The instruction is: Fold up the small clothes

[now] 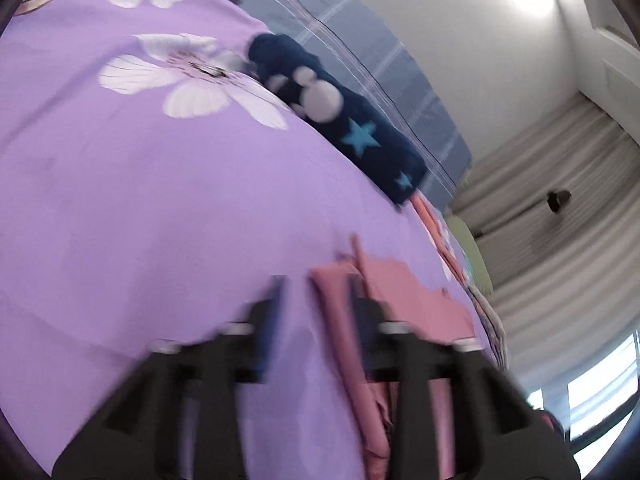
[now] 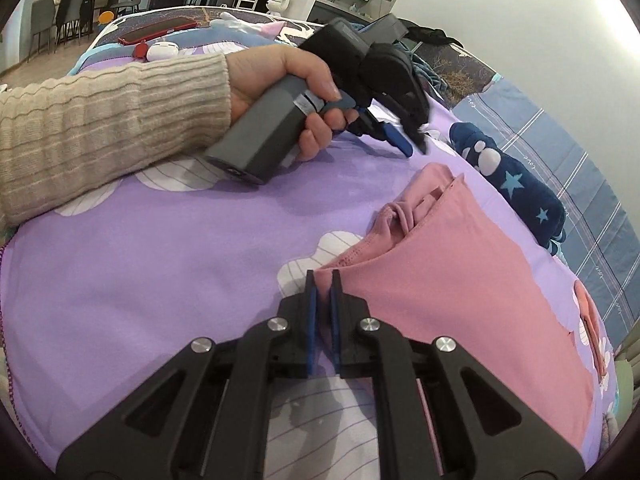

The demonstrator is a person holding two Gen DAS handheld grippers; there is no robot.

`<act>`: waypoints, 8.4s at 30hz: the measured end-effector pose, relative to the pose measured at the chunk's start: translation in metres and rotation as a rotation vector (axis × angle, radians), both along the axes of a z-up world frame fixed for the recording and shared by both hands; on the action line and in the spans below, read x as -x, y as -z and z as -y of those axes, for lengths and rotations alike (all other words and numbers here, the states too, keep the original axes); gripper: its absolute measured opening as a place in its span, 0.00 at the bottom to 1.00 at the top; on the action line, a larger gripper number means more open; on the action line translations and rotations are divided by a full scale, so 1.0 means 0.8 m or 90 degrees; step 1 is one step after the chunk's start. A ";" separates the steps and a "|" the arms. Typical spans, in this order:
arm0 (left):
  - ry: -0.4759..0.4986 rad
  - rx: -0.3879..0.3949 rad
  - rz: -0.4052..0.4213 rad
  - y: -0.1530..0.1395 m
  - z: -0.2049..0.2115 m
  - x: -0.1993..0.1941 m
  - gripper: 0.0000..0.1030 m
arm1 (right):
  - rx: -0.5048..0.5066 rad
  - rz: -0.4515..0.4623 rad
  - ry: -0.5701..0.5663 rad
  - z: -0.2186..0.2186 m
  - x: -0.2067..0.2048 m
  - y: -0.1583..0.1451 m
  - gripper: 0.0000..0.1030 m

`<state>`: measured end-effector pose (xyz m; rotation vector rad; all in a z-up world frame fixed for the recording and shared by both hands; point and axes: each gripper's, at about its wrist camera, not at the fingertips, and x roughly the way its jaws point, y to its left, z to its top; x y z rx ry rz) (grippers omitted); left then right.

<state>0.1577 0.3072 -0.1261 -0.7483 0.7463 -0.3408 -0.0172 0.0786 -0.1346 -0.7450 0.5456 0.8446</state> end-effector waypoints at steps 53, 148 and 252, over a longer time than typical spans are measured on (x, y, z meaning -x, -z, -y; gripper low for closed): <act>0.051 0.022 0.061 -0.010 0.027 -0.023 0.27 | -0.049 -0.039 0.046 0.044 -0.042 -0.068 0.18; 0.136 -0.083 0.000 -0.054 0.118 -0.064 0.10 | -0.111 0.006 0.247 0.052 -0.049 -0.076 0.09; 0.305 -0.416 0.118 -0.122 0.591 -0.079 0.62 | -0.596 -0.431 0.521 0.514 -0.080 -0.024 0.06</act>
